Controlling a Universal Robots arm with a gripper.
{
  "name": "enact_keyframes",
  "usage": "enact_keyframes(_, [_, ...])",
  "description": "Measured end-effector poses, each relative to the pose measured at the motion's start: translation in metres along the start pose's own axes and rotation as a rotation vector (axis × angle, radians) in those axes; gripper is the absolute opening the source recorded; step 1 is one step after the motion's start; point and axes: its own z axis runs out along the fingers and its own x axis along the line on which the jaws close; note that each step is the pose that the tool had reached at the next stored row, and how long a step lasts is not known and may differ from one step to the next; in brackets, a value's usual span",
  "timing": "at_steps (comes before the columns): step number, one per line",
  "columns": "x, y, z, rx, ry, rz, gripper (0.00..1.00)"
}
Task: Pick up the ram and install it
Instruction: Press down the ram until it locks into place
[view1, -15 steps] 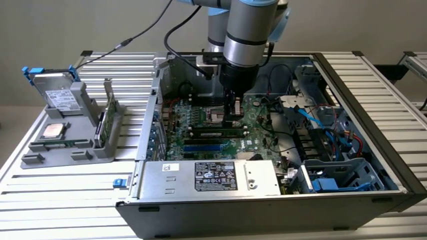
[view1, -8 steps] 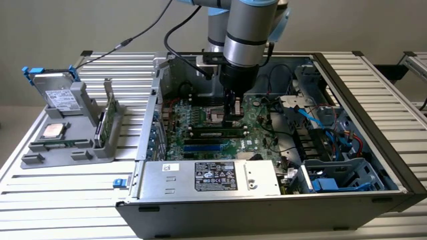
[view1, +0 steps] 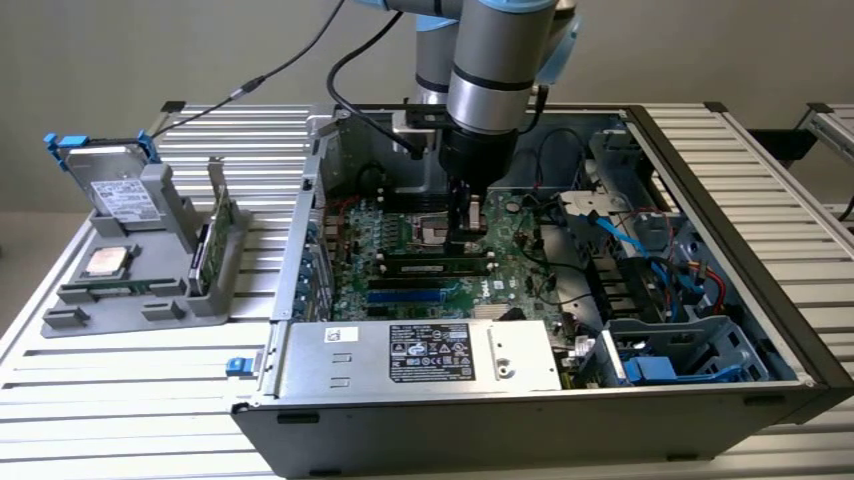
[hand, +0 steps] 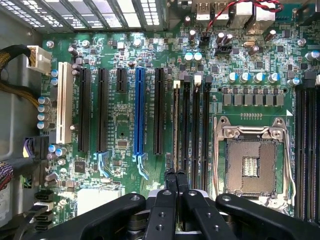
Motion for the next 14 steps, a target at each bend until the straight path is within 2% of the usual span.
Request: enact_keyframes(14, [-0.0002,-0.0002,0.0022,-0.0103,-0.0169,0.174,0.1])
